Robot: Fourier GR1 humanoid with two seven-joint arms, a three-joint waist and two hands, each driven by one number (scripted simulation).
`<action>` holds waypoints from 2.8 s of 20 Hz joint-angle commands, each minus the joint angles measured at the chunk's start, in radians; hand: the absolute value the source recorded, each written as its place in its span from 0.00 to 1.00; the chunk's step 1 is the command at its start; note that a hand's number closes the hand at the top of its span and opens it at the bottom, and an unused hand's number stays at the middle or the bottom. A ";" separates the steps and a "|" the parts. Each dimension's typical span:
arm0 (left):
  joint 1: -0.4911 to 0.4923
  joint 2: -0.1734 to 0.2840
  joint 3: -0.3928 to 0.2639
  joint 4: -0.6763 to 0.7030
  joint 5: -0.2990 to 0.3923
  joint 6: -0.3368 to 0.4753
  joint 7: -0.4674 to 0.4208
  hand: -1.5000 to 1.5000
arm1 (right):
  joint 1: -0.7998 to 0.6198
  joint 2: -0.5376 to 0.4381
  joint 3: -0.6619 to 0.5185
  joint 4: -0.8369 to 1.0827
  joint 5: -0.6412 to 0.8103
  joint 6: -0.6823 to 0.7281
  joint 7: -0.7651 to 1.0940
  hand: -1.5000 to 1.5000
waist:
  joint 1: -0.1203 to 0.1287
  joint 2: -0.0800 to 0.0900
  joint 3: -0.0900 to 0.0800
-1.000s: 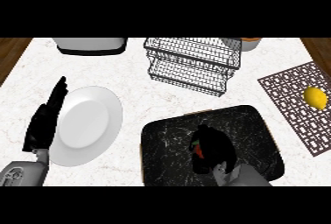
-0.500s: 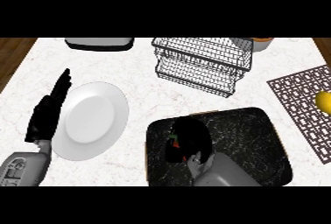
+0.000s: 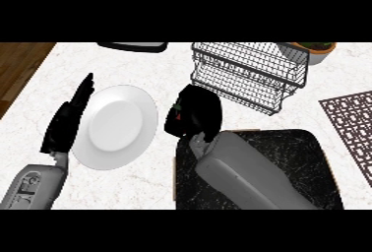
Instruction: Pick the bell pepper from the tray and place it in the tiered basket
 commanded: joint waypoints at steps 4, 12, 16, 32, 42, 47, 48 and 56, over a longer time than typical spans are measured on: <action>-0.016 -0.006 -0.014 0.013 -0.012 -0.002 0.013 0.50 | -0.274 0.015 -0.049 0.112 0.209 -0.231 0.189 1.00 | -0.004 -0.011 -0.003; -0.015 -0.009 0.004 0.039 -0.021 0.020 0.007 0.50 | -0.572 0.014 -0.100 0.274 0.349 -0.177 0.320 1.00 | -0.030 -0.014 -0.003; -0.006 -0.009 0.007 0.029 -0.006 0.004 -0.003 0.50 | -0.658 0.014 -0.108 0.414 0.328 -0.126 0.332 1.00 | -0.019 -0.006 -0.003; 0.061 0.001 0.038 -0.009 -0.019 0.026 -0.013 0.50 | -0.828 0.015 -0.159 0.839 0.312 -0.094 0.153 1.00 | -0.078 -0.010 0.000; 0.040 0.021 0.086 -0.029 -0.002 0.011 0.041 0.50 | -0.841 -0.026 -0.216 0.981 0.341 -0.052 0.000 1.00 | -0.120 -0.014 0.003; 0.098 0.015 0.090 -0.017 -0.007 0.004 -0.029 0.50 | -0.788 -0.050 -0.283 0.992 0.300 -0.108 -0.095 1.00 | -0.116 -0.011 0.003; 0.059 -0.017 0.075 0.014 -0.028 0.031 -0.013 0.50 | -0.753 -0.053 -0.285 0.962 0.297 -0.126 -0.126 1.00 | -0.130 -0.013 0.003; 0.044 -0.019 0.077 -0.020 -0.040 0.032 0.017 0.50 | -0.667 0.012 -0.405 0.943 0.201 -0.234 -0.083 1.00 | -0.118 -0.008 0.003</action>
